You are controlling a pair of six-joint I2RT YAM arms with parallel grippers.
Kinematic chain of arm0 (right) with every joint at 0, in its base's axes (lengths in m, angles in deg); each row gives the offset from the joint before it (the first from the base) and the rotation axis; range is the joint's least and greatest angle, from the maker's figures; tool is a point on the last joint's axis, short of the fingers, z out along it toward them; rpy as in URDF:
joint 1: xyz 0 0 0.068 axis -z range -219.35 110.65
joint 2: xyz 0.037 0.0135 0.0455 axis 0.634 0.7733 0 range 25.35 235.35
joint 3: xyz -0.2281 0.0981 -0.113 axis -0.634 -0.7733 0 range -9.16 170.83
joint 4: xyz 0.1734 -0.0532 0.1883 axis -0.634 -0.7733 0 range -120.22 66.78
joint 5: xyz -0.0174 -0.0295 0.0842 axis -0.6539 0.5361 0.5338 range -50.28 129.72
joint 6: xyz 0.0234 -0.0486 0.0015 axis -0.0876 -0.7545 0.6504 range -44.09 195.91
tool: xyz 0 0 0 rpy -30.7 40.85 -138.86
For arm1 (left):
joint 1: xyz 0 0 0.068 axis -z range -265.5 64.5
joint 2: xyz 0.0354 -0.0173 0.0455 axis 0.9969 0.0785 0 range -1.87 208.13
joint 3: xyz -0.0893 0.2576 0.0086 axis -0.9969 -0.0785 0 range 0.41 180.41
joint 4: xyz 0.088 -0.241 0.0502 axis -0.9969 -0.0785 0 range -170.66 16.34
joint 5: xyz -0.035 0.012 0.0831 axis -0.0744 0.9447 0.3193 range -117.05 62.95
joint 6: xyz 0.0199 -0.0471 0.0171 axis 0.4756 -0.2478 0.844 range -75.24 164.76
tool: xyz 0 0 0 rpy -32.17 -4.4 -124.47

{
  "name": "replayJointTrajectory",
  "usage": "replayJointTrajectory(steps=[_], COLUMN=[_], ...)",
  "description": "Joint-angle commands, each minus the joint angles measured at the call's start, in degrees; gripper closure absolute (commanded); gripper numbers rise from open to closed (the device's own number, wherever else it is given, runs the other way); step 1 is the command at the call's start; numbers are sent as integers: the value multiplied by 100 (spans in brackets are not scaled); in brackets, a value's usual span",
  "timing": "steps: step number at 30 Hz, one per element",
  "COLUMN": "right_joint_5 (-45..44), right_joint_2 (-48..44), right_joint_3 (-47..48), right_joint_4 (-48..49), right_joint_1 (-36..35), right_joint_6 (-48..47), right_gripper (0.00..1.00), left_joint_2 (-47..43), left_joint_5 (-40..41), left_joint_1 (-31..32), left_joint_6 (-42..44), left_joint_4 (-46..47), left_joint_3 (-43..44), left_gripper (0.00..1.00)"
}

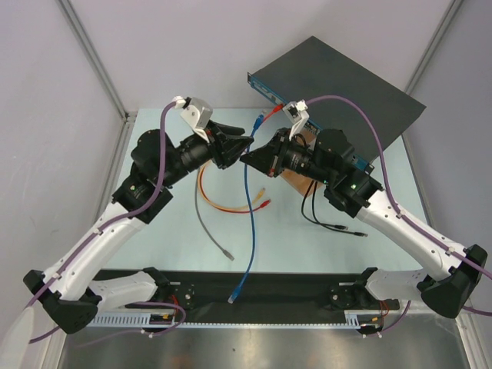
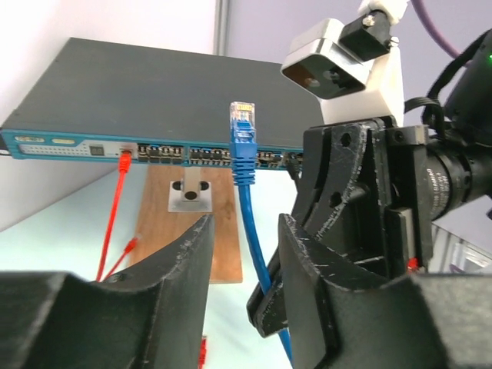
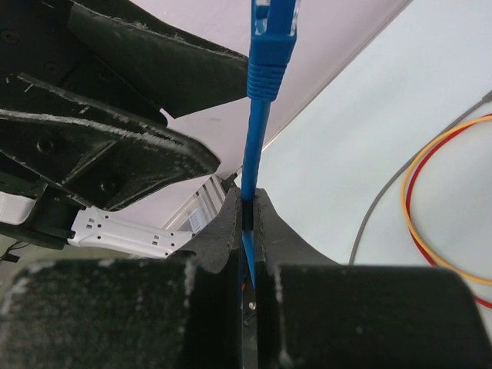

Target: Insert the plug into the switch port

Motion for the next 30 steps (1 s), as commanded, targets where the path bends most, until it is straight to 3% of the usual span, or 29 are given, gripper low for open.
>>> replayJointTrajectory(steps=[1,11,20,23,24,27,30], right_joint_5=[-90,-99,-117,-108,-73,208,576], right_joint_2=[-127,-126,-153,-205,-232,-460,-785], right_joint_3=[88,88,61,79,96,210,421], right_joint_4=[218,209,200,131,-61,-622,-1326], right_joint_1=[-60,-104,-104,36,106,668,1423], right_joint_6=[79,70,96,-18,-79,-588,-1107], right_gripper=[100,100,100,78,58,29,21], left_joint_2=[58,225,278,339,357,462,603], left_joint_5=[274,441,477,293,223,64,-6], left_joint_1=[101,215,215,224,215,224,233], left_joint_6=[375,543,481,394,385,183,-45], left_joint_4=[199,225,269,85,-115,-694,-1240], left_joint_3=[240,293,301,406,450,652,811], left_gripper=[57,60,96,100,100,100,100])
